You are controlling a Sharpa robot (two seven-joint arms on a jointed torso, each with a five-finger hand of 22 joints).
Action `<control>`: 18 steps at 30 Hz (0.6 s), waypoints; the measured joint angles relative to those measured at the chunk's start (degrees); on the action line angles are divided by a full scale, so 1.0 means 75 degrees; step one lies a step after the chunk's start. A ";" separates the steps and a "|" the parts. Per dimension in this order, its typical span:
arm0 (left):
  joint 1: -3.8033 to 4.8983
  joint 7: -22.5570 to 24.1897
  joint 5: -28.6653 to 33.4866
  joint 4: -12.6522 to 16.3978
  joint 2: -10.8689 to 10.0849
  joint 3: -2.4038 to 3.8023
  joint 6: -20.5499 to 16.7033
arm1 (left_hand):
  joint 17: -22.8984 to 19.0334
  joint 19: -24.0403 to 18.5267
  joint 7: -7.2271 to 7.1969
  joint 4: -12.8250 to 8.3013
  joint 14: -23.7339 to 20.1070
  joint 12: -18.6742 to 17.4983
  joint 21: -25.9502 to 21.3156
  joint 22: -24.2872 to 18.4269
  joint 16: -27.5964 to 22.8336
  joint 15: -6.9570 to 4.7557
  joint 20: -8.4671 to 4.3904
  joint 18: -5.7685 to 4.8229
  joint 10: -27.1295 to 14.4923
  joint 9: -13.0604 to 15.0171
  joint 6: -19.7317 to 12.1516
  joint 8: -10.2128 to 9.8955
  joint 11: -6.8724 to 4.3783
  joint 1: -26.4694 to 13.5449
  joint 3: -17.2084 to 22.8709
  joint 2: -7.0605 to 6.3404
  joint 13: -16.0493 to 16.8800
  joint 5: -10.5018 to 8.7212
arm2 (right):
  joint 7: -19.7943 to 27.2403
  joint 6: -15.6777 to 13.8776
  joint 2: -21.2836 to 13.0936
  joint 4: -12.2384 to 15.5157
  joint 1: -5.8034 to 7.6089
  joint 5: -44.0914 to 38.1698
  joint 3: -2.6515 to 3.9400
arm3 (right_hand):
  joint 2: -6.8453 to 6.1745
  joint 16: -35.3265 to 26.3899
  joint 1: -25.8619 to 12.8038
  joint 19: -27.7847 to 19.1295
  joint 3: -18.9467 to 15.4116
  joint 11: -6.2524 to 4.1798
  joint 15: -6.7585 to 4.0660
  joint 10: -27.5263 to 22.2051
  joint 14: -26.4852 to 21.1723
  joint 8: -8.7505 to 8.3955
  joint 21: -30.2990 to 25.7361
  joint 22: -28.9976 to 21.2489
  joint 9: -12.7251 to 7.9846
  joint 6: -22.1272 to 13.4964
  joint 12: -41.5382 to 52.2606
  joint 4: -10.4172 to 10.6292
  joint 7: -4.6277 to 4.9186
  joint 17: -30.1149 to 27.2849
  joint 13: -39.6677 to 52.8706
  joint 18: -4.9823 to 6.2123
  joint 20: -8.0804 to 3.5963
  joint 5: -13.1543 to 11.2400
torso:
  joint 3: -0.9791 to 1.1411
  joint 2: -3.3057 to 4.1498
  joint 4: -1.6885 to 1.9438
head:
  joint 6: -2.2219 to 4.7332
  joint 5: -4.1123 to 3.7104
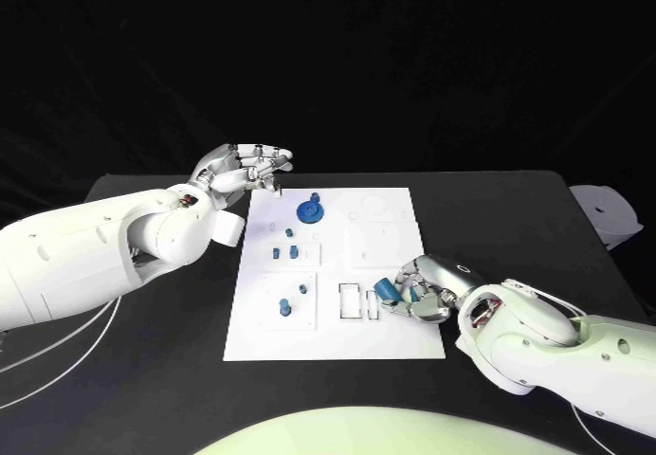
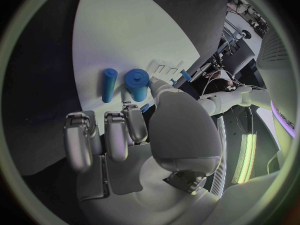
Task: Assemble the parts on the task board
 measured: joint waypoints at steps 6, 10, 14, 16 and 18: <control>0.0001 -0.0006 0.0002 0.0004 -0.0010 0.0000 0.0001 | -0.0008 0.0000 0.0000 -0.0022 0.0000 0.0000 0.0000 0.0000 0.0000 0.0000 0.0000 0.0000 0.0000 0.0000 0.0000 0.0028 0.0000 0.0000 0.0022 0.0000 -0.0001 0.0000 | -0.0103 -0.0187 -0.0116 0.0118 0.0002 0.0189 -0.0016 | -0.0062 0.0030 0.0327 0.0018 0.0223 -0.0097 -0.0012 0.0097 0.0012 -0.0001 0.0007 -0.0001 -0.0078 0.0058 0.0225 0.0221 0.0061 -0.0001 -0.0001 0.0000 -0.0017 0.0691 | 0.0001 -0.0001 0.0001 | -0.0008 -0.0017; 0.0002 -0.0009 0.0003 0.0007 -0.0015 0.0000 0.0002 | -0.0008 0.0000 0.0000 -0.0022 0.0000 0.0011 0.0000 0.0000 0.0000 0.0000 0.0000 0.0000 0.0000 0.0000 0.0000 0.0028 0.0000 0.0000 0.0022 0.0000 -0.0001 0.0000 | -0.0140 -0.0373 -0.0178 0.0246 0.0011 0.0546 -0.0038 | -0.0046 0.0030 0.0320 0.0009 0.0924 -0.0119 -0.0056 0.0158 0.0003 0.0046 0.0059 -0.0001 -0.0100 0.0081 0.0316 -0.0350 0.0086 -0.0001 -0.0001 0.0001 -0.0047 0.0825 | 0.0002 -0.0003 -0.0004 | -0.0011 -0.0031; 0.0002 -0.0011 0.0004 0.0008 -0.0015 0.0000 0.0002 | -0.0007 0.0000 0.0000 -0.0022 0.0000 0.0029 0.0000 0.0001 0.0000 0.0000 0.0000 0.0000 0.0000 -0.0001 0.0000 0.0028 0.0000 0.0000 0.0022 0.0000 -0.0001 0.0000 | -0.0159 -0.0569 -0.0205 0.0328 0.0039 0.1026 -0.0057 | -0.0019 0.0030 0.0285 0.0015 0.1319 -0.0152 -0.0066 0.0206 0.0012 0.0018 0.0107 -0.0001 -0.0512 0.0077 0.0358 -0.0724 0.0110 -0.0001 -0.0001 0.0000 -0.0069 0.0938 | 0.0001 -0.0003 -0.0003 | -0.0010 -0.0049; 0.0002 -0.0012 0.0005 0.0010 -0.0015 0.0000 0.0002 | -0.0007 0.0000 0.0000 -0.0022 0.0000 0.0029 0.0000 0.0000 0.0000 0.0000 0.0000 0.0000 0.0000 -0.0001 0.0000 0.0028 0.0000 0.0000 0.0022 0.0000 -0.0001 0.0000 | -0.0161 -0.0683 -0.0228 0.0367 0.0059 0.1241 -0.0058 | 0.0193 0.0030 0.0033 0.0029 0.1486 -0.0166 -0.0093 0.0220 -0.0014 0.0020 0.0118 -0.0002 -0.3774 0.0109 0.0385 -0.0705 0.0142 -0.0001 -0.0001 0.0001 -0.0082 0.1026 | 0.0001 -0.0003 -0.0001 | -0.0003 -0.0057; 0.0002 -0.0013 0.0005 0.0011 -0.0015 0.0000 0.0002 | -0.0007 0.0000 0.0000 -0.0035 0.0000 0.0029 0.0000 0.0001 0.0000 0.0000 0.0000 0.0000 0.0000 -0.0001 0.0000 0.0028 0.0000 0.0000 0.0035 0.0000 -0.0001 0.0000 | -0.0161 -0.0829 -0.0249 0.0400 0.0082 0.1470 -0.0055 | 0.0149 0.0030 -0.0051 0.0029 0.1520 -0.0178 -0.0120 0.0232 0.0012 0.0020 0.0118 -0.0002 -0.3764 0.0110 0.0385 -0.0673 0.0143 -0.0001 -0.0001 0.0001 -0.0082 0.1025 | 0.0001 -0.0003 -0.0001 | 0.0001 -0.0061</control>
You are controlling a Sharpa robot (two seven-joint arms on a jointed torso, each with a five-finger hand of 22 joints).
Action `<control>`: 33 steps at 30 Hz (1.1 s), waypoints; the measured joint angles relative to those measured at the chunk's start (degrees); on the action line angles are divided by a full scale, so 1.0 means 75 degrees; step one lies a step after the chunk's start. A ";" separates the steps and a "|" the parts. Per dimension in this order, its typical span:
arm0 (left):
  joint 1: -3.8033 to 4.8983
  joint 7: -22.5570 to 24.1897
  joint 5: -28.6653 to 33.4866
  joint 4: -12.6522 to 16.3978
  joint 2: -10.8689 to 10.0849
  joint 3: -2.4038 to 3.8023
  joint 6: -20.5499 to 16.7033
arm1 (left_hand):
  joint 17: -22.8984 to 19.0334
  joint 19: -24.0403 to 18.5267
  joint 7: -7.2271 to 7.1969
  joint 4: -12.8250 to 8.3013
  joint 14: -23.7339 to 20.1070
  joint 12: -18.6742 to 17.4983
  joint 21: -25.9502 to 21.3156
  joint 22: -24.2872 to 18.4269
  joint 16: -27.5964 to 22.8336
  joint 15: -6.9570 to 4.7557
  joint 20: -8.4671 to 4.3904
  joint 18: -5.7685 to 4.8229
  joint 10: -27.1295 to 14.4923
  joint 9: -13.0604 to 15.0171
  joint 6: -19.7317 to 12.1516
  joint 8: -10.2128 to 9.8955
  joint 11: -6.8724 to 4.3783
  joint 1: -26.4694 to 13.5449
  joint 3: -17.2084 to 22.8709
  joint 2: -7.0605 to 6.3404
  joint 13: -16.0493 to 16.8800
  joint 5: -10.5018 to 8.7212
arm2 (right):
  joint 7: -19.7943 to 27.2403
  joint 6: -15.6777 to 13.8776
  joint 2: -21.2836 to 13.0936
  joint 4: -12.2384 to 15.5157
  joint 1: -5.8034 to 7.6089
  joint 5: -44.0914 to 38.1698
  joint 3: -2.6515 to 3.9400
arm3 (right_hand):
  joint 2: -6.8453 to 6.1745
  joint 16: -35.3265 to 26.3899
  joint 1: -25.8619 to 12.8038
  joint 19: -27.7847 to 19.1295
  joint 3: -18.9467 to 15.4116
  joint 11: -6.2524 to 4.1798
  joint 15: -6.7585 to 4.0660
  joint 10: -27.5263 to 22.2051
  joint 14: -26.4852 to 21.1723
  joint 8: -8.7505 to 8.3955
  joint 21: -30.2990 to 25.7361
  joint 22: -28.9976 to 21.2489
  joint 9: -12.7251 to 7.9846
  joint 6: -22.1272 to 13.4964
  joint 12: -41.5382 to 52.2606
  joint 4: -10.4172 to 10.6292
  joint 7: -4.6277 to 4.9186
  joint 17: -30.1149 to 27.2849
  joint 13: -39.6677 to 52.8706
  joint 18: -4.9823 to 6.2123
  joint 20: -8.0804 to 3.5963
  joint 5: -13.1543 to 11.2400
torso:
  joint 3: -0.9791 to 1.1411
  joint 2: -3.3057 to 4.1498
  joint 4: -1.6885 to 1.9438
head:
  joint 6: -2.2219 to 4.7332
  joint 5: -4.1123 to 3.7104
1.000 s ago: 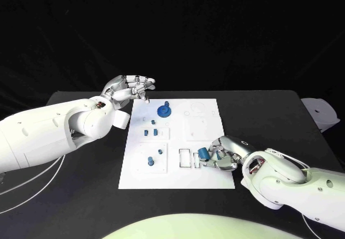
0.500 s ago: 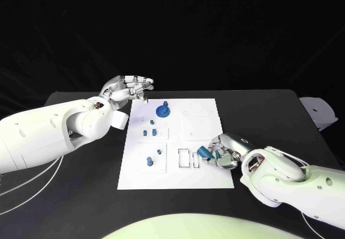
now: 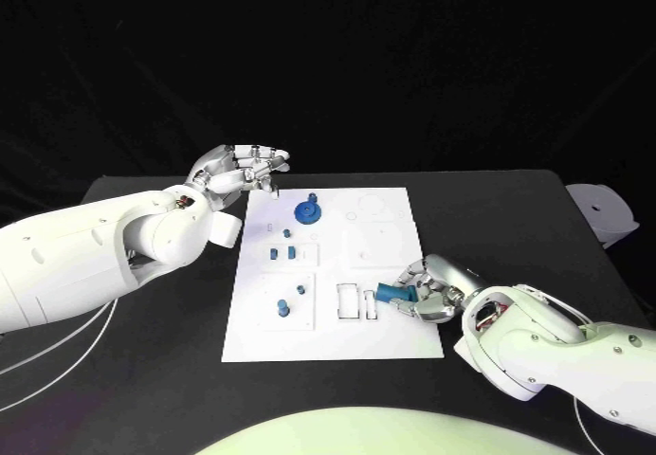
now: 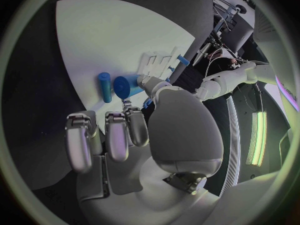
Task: Assemble the parts on the task board
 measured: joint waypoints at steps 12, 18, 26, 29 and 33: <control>0.0000 -0.0006 0.0002 -0.0001 0.0004 0.0000 0.0000 | 0.0000 0.0000 0.0000 -0.0008 0.0000 0.0000 0.0000 0.0000 0.0000 0.0000 0.0000 0.0000 0.0000 -0.0001 0.0000 0.0000 0.0000 0.0000 0.0008 0.0000 -0.0001 0.0000 | 0.0181 -0.0745 -0.0046 0.0259 0.0149 0.0683 0.0036 | -0.0058 0.0031 -0.0135 -0.0028 0.0014 0.0000 0.0000 0.0000 0.0000 0.0072 0.0088 -0.0001 0.0000 0.0012 0.0031 0.0014 0.0011 0.0006 -0.0001 0.0000 -0.0028 -0.0044 | 0.0003 0.0001 0.0004 | 0.0023 0.0007; 0.0000 -0.0008 0.0003 0.0000 0.0009 0.0000 0.0000 | -0.0006 0.0000 0.0000 -0.0007 0.0000 0.0000 0.0000 0.0001 0.0000 0.0000 0.0000 0.0000 0.0000 -0.0001 0.0000 0.0000 0.0000 0.0000 0.0008 0.0000 0.0006 0.0000 | 0.0294 -0.0803 0.0128 0.0266 0.0178 0.0875 0.0039 | -0.0087 0.0031 -0.0286 -0.0028 0.0027 0.0001 0.0000 -0.0001 0.0000 0.0224 0.0088 -0.0001 0.0000 0.0012 0.0031 0.0078 0.0010 0.0005 -0.0001 0.0000 -0.0027 -0.0121 | 0.0004 0.0005 -0.0004 | 0.0008 0.0029; 0.0000 -0.0010 0.0004 0.0005 0.0041 0.0000 0.0004 | -0.0006 0.0000 0.0000 -0.0007 0.0000 -0.0001 0.0000 0.0001 0.0000 0.0000 0.0000 0.0000 0.0000 -0.0001 0.0000 0.0000 0.0000 0.0000 0.0007 0.0000 0.0005 0.0000 | 0.0360 -0.0619 0.0672 0.0009 0.0177 0.1019 0.0022 | -0.0106 0.0030 -0.0449 0.0000 0.0047 0.0001 0.0000 -0.0001 -0.0001 0.0251 0.0087 -0.0002 0.0009 0.0015 0.0031 0.0101 0.0007 0.0005 -0.0001 0.0000 -0.0055 -0.0404 | 0.0004 0.0008 0.0004 | -0.0015 0.0024; 0.0000 -0.0011 0.0004 0.0008 0.0043 0.0000 0.0005 | -0.0006 0.0000 0.0000 -0.0007 0.0000 -0.0001 0.0000 0.0001 0.0000 0.0000 0.0000 0.0000 0.0000 -0.0002 0.0000 0.0000 0.0000 0.0000 0.0007 0.0000 0.0004 0.0000 | 0.0362 -0.0496 0.0844 -0.0110 0.0155 0.1032 0.0011 | -0.0163 0.0030 -0.0601 0.0000 0.0005 0.0001 0.0000 -0.0001 -0.0001 0.0251 0.0087 -0.0002 0.0863 0.0029 0.0030 0.0164 -0.0007 0.0004 -0.0001 0.0000 -0.0055 -0.0531 | 0.0004 0.0010 0.0012 | -0.0021 0.0021; 0.0000 -0.0013 0.0004 0.0013 0.0043 0.0000 0.0007 | -0.0006 0.0000 0.0000 -0.0007 0.0000 -0.0001 0.0000 0.0001 0.0000 0.0000 0.0000 0.0000 0.0000 -0.0002 0.0000 0.0000 0.0000 0.0000 0.0007 0.0000 0.0004 0.0000 | 0.0345 -0.0331 0.0964 -0.0219 0.0134 0.1028 0.0002 | -0.0207 0.0030 -0.0771 0.0000 -0.0068 0.0001 0.0001 -0.0001 -0.0001 0.0248 0.0087 -0.0003 0.2436 0.0042 -0.0010 0.0259 -0.0020 0.0004 -0.0002 0.0000 -0.0055 -0.0838 | 0.0004 0.0010 0.0010 | -0.0031 0.0042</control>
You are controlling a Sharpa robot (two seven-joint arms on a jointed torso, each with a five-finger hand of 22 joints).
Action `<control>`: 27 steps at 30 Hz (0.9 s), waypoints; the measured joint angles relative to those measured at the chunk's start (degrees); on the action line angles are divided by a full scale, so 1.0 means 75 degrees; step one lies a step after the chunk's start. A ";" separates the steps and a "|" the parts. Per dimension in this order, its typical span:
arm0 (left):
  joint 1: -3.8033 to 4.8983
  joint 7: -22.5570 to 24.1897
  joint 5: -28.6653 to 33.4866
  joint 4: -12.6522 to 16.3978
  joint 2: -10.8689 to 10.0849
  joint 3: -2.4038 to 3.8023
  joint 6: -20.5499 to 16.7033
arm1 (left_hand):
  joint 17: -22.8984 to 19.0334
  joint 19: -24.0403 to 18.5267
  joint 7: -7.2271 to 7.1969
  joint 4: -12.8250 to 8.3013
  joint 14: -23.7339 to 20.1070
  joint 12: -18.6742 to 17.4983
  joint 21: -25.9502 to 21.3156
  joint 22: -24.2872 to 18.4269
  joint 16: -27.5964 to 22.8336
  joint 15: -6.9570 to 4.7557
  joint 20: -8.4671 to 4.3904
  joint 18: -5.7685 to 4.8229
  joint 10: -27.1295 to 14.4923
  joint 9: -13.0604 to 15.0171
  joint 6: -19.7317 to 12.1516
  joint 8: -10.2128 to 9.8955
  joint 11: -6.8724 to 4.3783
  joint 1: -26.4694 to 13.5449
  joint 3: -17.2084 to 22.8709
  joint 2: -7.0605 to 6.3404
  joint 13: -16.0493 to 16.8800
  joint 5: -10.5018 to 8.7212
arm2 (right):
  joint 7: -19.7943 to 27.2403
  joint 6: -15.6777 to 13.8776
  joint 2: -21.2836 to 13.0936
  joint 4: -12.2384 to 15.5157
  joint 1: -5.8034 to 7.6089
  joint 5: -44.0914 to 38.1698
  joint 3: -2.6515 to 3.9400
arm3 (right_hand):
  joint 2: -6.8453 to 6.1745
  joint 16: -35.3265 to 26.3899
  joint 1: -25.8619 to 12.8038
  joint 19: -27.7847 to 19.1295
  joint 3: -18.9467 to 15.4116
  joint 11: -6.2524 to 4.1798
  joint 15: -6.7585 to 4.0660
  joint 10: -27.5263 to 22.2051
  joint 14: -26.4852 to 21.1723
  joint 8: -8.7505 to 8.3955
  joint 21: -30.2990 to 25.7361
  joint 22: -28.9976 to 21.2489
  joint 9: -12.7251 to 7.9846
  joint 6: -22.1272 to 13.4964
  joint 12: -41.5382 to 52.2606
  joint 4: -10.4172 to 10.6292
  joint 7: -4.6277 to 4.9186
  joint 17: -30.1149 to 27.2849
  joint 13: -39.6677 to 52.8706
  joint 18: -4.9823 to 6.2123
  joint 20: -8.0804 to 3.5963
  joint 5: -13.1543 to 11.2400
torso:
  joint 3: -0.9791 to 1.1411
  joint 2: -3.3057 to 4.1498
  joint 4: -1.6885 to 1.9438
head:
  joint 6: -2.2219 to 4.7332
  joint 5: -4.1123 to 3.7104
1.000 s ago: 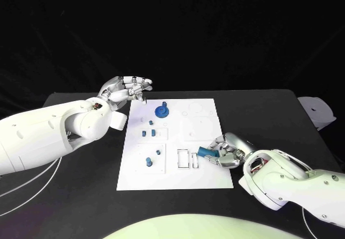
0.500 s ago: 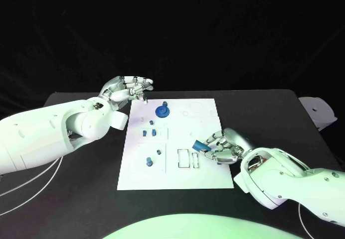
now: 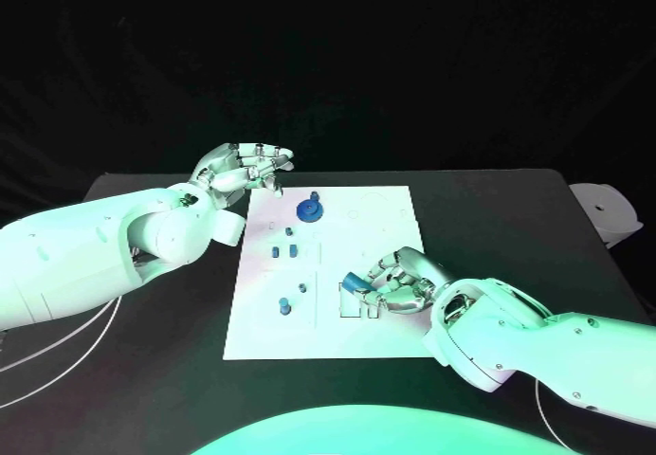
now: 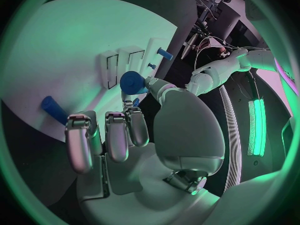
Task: Assemble the parts on the task board
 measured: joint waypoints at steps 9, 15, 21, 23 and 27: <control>0.0000 -0.0003 0.0001 0.0011 -0.0007 0.0000 0.0005 | 0.0001 0.0000 0.0000 0.0000 0.0000 0.0000 0.0000 0.0000 0.0000 0.0000 0.0000 0.0000 0.0000 0.0000 0.0000 0.0000 0.0000 0.0000 0.0000 0.0000 -0.0001 0.0000 | -0.0096 0.0345 0.0092 -0.0106 -0.0017 -0.0131 -0.0005 | 0.0019 0.0000 -0.0301 0.0000 -0.0119 -0.0001 0.0000 0.0001 0.0000 0.0061 0.0039 0.0005 0.1134 0.0044 -0.0109 0.0176 0.0014 0.0000 0.0000 0.0000 0.0000 -0.0210 | -0.0004 -0.0002 -0.0010 | -0.0031 0.0024; 0.0000 -0.0007 0.0001 0.0012 -0.0013 0.0000 0.0010 | 0.0001 0.0000 0.0000 -0.0031 0.0000 0.0000 0.0000 0.0000 0.0000 0.0000 0.0000 0.0001 0.0000 0.0007 0.0000 0.0000 0.0000 0.0000 0.0031 0.0000 -0.0001 0.0000 | -0.0210 0.0596 0.0105 -0.0140 -0.0018 -0.0257 -0.0005 | -0.0002 0.0019 -0.0622 -0.0012 -0.0363 -0.0084 -0.0077 0.0001 0.0007 0.0266 0.0038 0.0006 0.1492 0.0316 -0.0014 0.0422 -0.0124 -0.0001 0.0000 0.0000 -0.0044 -0.0027 | -0.0004 -0.0007 -0.0010 | -0.0037 0.0031; 0.0000 -0.0014 0.0001 0.0014 -0.0021 0.0000 0.0016 | -0.0005 0.0000 0.0000 -0.0031 0.0000 -0.0001 0.0000 0.0000 0.0000 0.0000 0.0000 0.0000 0.0000 0.0007 0.0000 0.0000 0.0000 0.0000 0.0031 0.0000 -0.0002 0.0000 | -0.0297 0.0797 0.0140 -0.0166 -0.0013 -0.0375 0.0001 | 0.0151 0.0031 -0.0918 -0.0015 -0.0545 -0.0126 -0.0098 0.0014 -0.0014 0.0431 0.0038 0.0005 0.1585 0.0804 0.0032 0.0595 -0.0559 -0.0001 -0.0001 -0.0001 -0.0070 -0.0092 | -0.0004 -0.0006 -0.0010 | -0.0038 0.0034; 0.0000 -0.0016 0.0001 0.0015 -0.0022 0.0000 0.0018 | -0.0007 0.0000 0.0000 -0.0031 0.0000 -0.0001 0.0000 0.0001 0.0000 0.0000 0.0000 0.0000 0.0000 0.0006 0.0000 0.0000 0.0000 0.0000 0.0031 0.0000 -0.0002 0.0000 | -0.0329 0.0849 0.0152 -0.0183 -0.0016 -0.0415 -0.0003 | 0.0121 0.0031 -0.1110 -0.0027 -0.0678 -0.0126 -0.0097 0.0014 -0.0014 0.0432 0.0038 0.0005 0.1567 0.0784 0.0032 0.0590 -0.0544 -0.0002 -0.0001 -0.0001 -0.0082 -0.0187 | -0.0004 -0.0005 -0.0013 | -0.0029 0.0036; 0.0000 -0.0021 0.0002 0.0018 -0.0023 0.0000 0.0021 | -0.0007 0.0000 0.0000 -0.0031 0.0000 -0.0001 0.0000 0.0000 0.0000 0.0000 0.0000 0.0001 0.0000 0.0006 0.0000 0.0000 0.0000 0.0000 0.0031 0.0000 -0.0002 0.0000 | -0.0380 0.0920 0.0194 -0.0211 -0.0020 -0.0495 -0.0006 | 0.0204 0.0030 -0.1663 -0.0027 -0.1120 -0.0126 -0.0125 0.0014 0.0014 0.0444 0.0038 0.0005 0.1582 0.0740 0.0032 0.0599 -0.0579 -0.0002 0.0006 -0.0001 -0.0082 -0.0540 | -0.0003 -0.0004 -0.0013 | -0.0026 0.0029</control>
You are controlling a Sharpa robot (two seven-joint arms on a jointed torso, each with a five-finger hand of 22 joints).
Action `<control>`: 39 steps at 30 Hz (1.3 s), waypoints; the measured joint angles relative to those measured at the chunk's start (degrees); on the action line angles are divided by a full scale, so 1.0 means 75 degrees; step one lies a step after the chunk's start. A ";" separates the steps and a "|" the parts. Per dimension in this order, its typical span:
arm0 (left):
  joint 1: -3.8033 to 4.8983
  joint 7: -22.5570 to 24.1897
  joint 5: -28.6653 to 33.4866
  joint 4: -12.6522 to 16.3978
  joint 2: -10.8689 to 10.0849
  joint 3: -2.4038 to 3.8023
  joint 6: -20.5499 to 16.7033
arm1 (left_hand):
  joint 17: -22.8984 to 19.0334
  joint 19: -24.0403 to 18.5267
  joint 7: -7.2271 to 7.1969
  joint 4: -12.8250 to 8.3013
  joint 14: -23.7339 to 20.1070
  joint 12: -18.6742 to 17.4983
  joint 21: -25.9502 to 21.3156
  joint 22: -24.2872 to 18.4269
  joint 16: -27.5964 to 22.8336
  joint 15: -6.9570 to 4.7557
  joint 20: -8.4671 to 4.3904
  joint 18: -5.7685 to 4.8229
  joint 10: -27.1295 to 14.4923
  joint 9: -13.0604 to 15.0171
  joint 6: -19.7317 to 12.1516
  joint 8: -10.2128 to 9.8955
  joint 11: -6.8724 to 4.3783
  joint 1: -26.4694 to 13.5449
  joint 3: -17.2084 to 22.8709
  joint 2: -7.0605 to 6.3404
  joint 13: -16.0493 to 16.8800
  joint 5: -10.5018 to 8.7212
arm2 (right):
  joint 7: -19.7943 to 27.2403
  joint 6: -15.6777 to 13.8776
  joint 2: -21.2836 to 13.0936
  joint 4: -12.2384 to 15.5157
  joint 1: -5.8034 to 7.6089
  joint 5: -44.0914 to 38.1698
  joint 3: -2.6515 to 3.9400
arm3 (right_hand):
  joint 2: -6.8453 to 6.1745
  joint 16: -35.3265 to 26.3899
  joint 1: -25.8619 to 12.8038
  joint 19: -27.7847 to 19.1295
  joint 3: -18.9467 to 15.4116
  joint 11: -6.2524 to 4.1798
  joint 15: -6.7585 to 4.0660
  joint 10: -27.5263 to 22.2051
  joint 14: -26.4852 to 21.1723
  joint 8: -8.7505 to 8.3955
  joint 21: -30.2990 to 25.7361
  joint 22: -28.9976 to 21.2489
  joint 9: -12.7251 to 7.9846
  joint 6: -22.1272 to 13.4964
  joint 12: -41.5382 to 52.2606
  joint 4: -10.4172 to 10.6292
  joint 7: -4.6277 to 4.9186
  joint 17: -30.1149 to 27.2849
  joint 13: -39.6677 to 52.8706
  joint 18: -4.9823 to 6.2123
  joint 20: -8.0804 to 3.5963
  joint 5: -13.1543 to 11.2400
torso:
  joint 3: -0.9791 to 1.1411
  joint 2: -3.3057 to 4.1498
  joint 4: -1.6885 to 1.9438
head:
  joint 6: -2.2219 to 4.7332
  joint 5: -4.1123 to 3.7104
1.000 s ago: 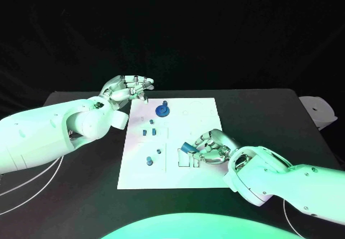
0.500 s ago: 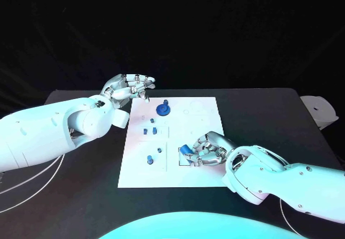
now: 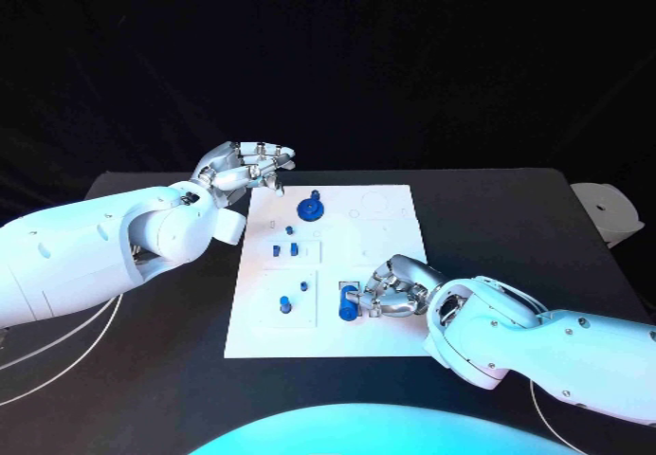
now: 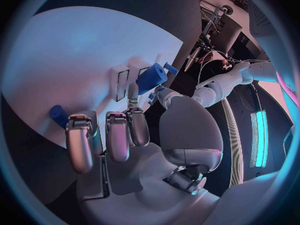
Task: Assemble the parts on the task board
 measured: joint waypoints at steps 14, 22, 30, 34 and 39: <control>0.0000 -0.0016 0.0000 0.0001 -0.0011 0.0000 0.0009 | 0.0001 0.0000 0.0000 0.0000 0.0000 0.0026 0.0000 0.0000 0.0000 0.0000 0.0000 0.0000 0.0000 -0.0001 0.0000 0.0000 0.0000 0.0000 0.0000 0.0000 -0.0001 0.0000 | 0.0061 -0.0017 -0.0070 0.0102 -0.0021 -0.0240 0.0000 | 0.0278 0.0000 0.0197 0.0027 -0.0521 0.0001 -0.0026 0.0000 -0.0027 0.0115 -0.0001 -0.0002 0.0057 -0.0078 -0.0031 -0.0052 -0.0030 -0.0001 -0.0001 0.0000 -0.0026 -0.0029 | 0.0012 0.0004 0.0000 | 0.0007 -0.0022; 0.0000 -0.0030 0.0001 0.0001 -0.0025 0.0000 0.0015 | -0.0006 0.0000 0.0000 -0.0022 0.0000 0.0026 0.0000 0.0001 0.0000 0.0000 0.0000 0.0000 0.0000 -0.0001 0.0000 0.0000 0.0000 0.0000 0.0022 0.0000 -0.0001 0.0000 | 0.0414 -0.0109 -0.0399 0.0483 -0.0037 -0.0316 0.0002 | 0.0265 0.0029 0.0661 0.0027 -0.0581 -0.0027 -0.0025 0.0028 -0.0027 0.0145 -0.0005 -0.0002 0.0056 -0.0078 0.0060 -0.0111 -0.0030 -0.0001 -0.0002 0.0000 -0.0026 0.0039 | 0.0012 -0.0001 -0.0001 | -0.0001 -0.0014; 0.0000 -0.0039 0.0001 0.0000 -0.0036 0.0000 0.0020 | -0.0006 0.0000 0.0000 -0.0022 0.0000 0.0025 0.0000 0.0000 0.0000 0.0000 0.0000 0.0000 0.0000 -0.0002 0.0000 0.0000 0.0000 0.0000 0.0022 0.0000 0.0002 0.0000 | 0.0607 0.0183 -0.0489 0.0535 -0.0037 -0.0347 0.0005 | 0.0129 0.0029 0.1482 -0.0001 -0.0482 -0.0054 -0.0025 0.0000 -0.0027 0.0204 -0.0005 -0.0003 0.0056 -0.0078 0.0060 -0.0397 -0.0030 -0.0002 -0.0002 0.0000 -0.0053 -0.0644 | 0.0007 -0.0004 -0.0005 | -0.0005 -0.0003; 0.0000 -0.0043 0.0001 0.0000 -0.0038 -0.0001 0.0022 | -0.0006 0.0000 0.0000 -0.0022 0.0000 0.0025 0.0000 0.0000 0.0000 0.0000 0.0000 0.0000 0.0000 -0.0002 0.0000 0.0000 0.0000 0.0000 0.0022 0.0000 0.0005 0.0000 | 0.0632 0.0334 -0.0481 0.0515 -0.0037 -0.0360 0.0004 | 0.0139 0.0029 0.1491 -0.0001 -0.0483 -0.0054 -0.0025 0.0000 -0.0027 0.0204 -0.0006 -0.0004 0.0055 -0.0078 0.0059 -0.0397 -0.0030 -0.0002 -0.0003 0.0000 -0.0053 -0.0644 | 0.0005 -0.0004 -0.0005 | -0.0007 -0.0004; 0.0000 -0.0047 0.0001 0.0000 -0.0041 -0.0001 0.0025 | -0.0006 0.0000 0.0000 -0.0021 0.0000 0.0025 0.0000 0.0000 0.0000 0.0000 0.0000 -0.0001 0.0000 -0.0002 0.0000 0.0000 0.0000 0.0000 0.0022 0.0000 0.0005 0.0000 | 0.0627 0.0468 -0.0423 0.0415 -0.0038 -0.0390 0.0004 | 0.0178 0.0029 0.1531 -0.0001 -0.0483 -0.0054 -0.0025 0.0000 -0.0027 0.0204 -0.0006 -0.0004 0.0061 -0.0078 0.0094 -0.0397 -0.0030 0.0005 -0.0003 0.0000 -0.0053 -0.0645 | 0.0004 0.0001 0.0005 | -0.0011 -0.0012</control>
